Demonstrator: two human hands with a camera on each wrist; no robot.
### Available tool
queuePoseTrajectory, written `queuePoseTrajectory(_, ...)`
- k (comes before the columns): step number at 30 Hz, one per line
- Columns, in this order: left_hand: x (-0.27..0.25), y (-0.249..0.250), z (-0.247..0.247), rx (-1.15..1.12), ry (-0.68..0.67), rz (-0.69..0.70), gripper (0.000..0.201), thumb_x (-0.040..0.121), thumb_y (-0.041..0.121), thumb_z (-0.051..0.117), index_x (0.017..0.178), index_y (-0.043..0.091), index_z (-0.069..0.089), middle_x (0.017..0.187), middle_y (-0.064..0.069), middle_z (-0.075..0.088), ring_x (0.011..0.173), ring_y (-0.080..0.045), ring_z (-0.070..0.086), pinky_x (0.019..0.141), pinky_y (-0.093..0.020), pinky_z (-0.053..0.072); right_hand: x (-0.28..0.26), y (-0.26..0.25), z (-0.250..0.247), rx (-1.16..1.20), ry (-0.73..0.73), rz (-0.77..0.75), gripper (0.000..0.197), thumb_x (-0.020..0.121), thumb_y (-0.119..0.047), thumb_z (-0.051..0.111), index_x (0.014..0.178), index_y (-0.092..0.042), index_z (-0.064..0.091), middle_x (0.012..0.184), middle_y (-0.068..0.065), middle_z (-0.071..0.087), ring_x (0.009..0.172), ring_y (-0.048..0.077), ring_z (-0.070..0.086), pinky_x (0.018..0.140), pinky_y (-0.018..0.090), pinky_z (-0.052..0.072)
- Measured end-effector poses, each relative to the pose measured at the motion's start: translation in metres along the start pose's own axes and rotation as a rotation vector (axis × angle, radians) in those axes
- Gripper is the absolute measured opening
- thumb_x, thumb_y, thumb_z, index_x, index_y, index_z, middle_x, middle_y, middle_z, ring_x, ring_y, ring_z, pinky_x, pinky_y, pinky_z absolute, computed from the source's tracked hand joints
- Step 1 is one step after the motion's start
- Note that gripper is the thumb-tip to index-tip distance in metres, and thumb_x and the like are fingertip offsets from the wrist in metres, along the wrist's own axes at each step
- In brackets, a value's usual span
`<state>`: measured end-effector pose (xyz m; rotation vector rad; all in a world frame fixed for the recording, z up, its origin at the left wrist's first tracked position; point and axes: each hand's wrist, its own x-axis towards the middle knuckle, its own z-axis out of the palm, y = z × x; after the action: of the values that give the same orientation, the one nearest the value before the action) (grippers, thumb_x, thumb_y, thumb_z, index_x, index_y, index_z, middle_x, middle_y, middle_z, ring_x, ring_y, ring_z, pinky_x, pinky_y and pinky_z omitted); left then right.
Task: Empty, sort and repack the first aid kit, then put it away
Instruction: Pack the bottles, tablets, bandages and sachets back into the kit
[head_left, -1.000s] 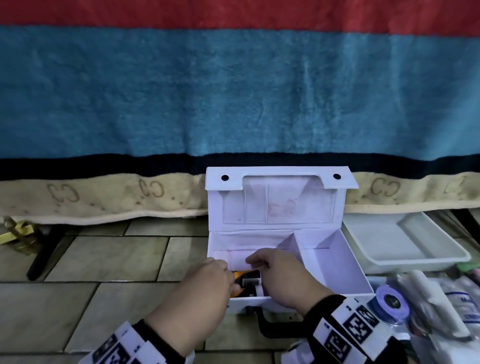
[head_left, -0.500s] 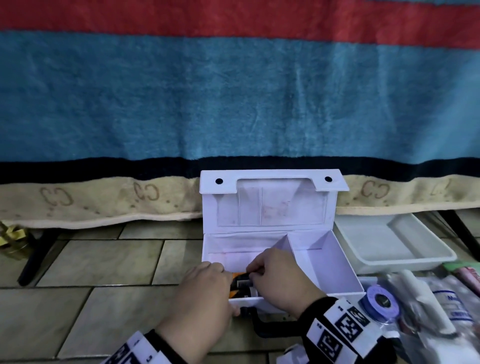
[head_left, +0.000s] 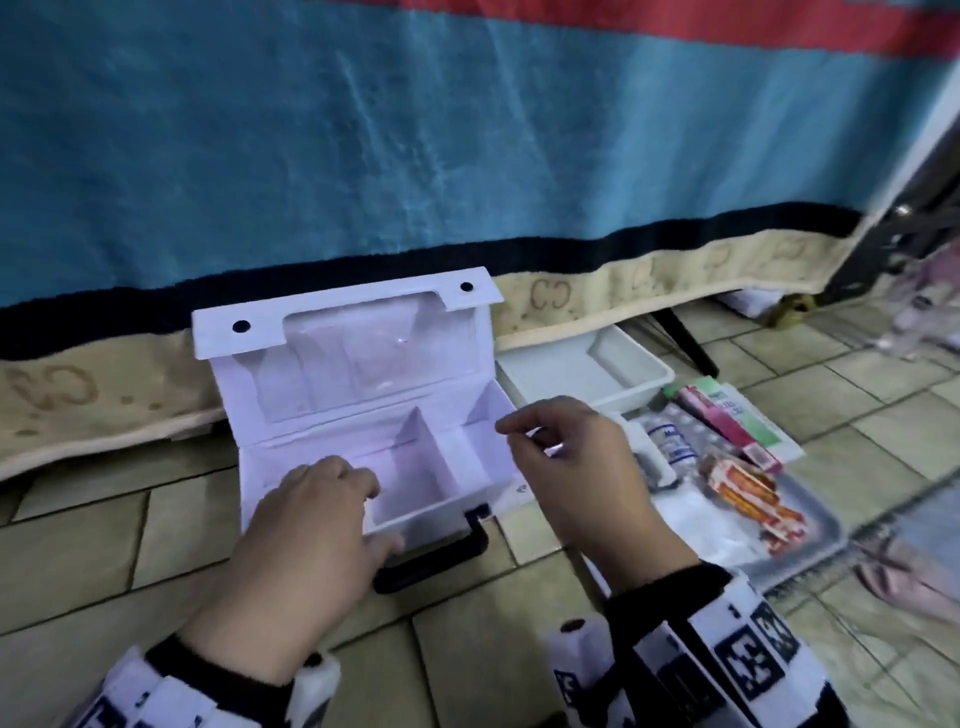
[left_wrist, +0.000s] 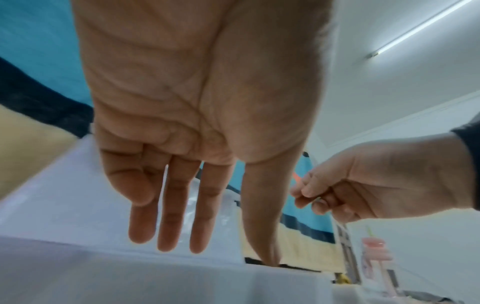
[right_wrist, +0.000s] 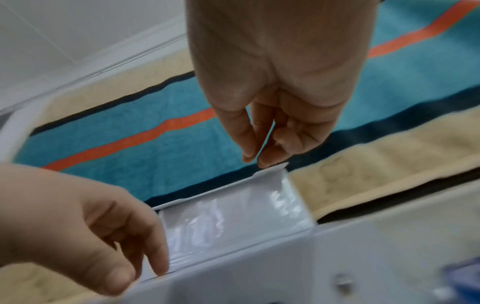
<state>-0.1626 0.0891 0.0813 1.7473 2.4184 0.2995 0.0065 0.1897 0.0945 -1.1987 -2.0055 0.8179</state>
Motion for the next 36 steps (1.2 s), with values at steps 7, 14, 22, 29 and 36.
queuePoseTrajectory(7, 0.008, 0.105, 0.029, -0.122, -0.065, 0.257, 0.052, 0.081, 0.055, 0.058, 0.124, 0.029, 0.044, 0.121, 0.008, 0.044, 0.12, -0.015, 0.041, 0.099, -0.029, 0.038, -0.034, 0.079, -0.099, -0.026, 0.253, 0.252, 0.024, 0.081, -0.011, 0.064, 0.069, -0.031, 0.066, 0.055, -0.016, 0.064, 0.052, -0.002, 0.057, 0.049, 0.008, 0.04)
queuePoseTrajectory(14, 0.022, 0.16, 0.056, -0.057, -0.244, 0.228, 0.086, 0.069, 0.061, 0.065, 0.139, 0.029, 0.026, 0.136, 0.006, 0.033, 0.126, -0.016, 0.034, 0.103, -0.029, 0.035, 0.0, 0.138, -0.159, -0.109, 0.195, 0.35, 0.011, 0.083, -0.012, 0.063, 0.084, -0.02, 0.07, 0.063, -0.002, 0.066, 0.038, 0.001, 0.052, 0.038, 0.016, 0.036)
queuePoseTrajectory(22, 0.027, 0.191, 0.054, 0.072, -0.332, 0.114, 0.096, 0.064, 0.063, 0.069, 0.141, 0.033, 0.019, 0.136, 0.014, 0.03, 0.13, -0.007, 0.03, 0.083, -0.026, 0.029, 0.056, 0.176, -0.171, -0.542, -0.106, 0.292, 0.032, 0.08, -0.03, 0.066, 0.11, -0.018, 0.064, 0.105, 0.005, 0.068, 0.091, 0.023, 0.063, 0.074, 0.028, 0.047)
queuePoseTrajectory(29, 0.026, 0.202, 0.055, 0.146, -0.324, 0.054, 0.103, 0.064, 0.061, 0.069, 0.145, 0.033, 0.01, 0.141, 0.014, 0.027, 0.132, -0.008, 0.027, 0.094, -0.026, 0.032, 0.074, 0.184, -0.177, -0.561, -0.246, 0.323, 0.034, 0.075, -0.025, 0.07, 0.106, -0.011, 0.061, 0.096, 0.008, 0.07, 0.087, 0.027, 0.063, 0.07, 0.029, 0.048)
queuePoseTrajectory(36, 0.025, 0.189, 0.054, -0.044, -0.232, -0.021, 0.085, 0.053, 0.06, 0.065, 0.127, 0.035, 0.032, 0.115, 0.017, 0.037, 0.113, -0.002, 0.037, 0.088, -0.022, 0.038, 0.078, 0.177, -0.196, -0.45, -0.206, 0.314, 0.036, 0.08, -0.022, 0.067, 0.114, -0.011, 0.061, 0.086, 0.005, 0.071, 0.066, 0.015, 0.06, 0.055, 0.026, 0.041)
